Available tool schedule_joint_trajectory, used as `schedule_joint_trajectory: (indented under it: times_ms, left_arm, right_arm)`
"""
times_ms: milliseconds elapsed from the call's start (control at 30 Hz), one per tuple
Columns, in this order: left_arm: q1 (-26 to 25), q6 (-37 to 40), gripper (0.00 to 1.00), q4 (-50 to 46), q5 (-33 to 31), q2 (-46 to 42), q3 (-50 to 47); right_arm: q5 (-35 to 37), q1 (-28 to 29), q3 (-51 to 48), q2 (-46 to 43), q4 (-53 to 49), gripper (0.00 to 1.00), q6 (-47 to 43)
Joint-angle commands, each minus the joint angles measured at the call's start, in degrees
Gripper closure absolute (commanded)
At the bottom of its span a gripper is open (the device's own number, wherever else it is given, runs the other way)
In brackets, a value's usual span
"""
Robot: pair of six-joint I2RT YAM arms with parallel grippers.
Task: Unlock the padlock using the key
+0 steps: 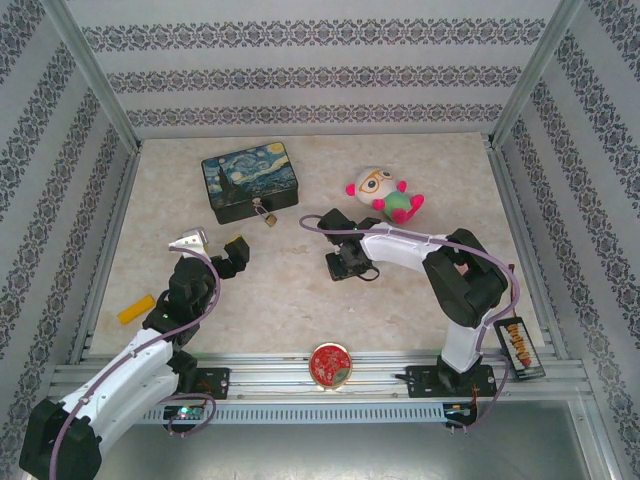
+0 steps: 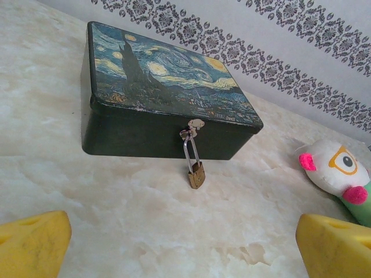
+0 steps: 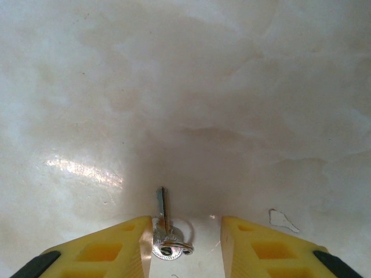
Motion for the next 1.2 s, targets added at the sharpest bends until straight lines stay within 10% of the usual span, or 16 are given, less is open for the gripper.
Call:
schedule_joint_trajectory:
  times_ms: [0,500,1167]
  left_arm:
    - [-0.69,-0.49,0.01,-0.75,-0.67,-0.74,-0.61]
    - [-0.68,-0.57,0.01,-1.14,-0.8,-1.44,-0.52]
    - [-0.66,-2.53,0.01,-3.61,-2.38,-1.28,1.69]
  right_arm:
    - [-0.1,-0.08,-1.38,-0.74,-1.79,0.64,0.97]
    - [1.75,0.19,-4.45,-4.31,-3.66,0.65,2.16]
    - [3.0,0.48,-4.69,-6.42,-2.96,1.0,0.24]
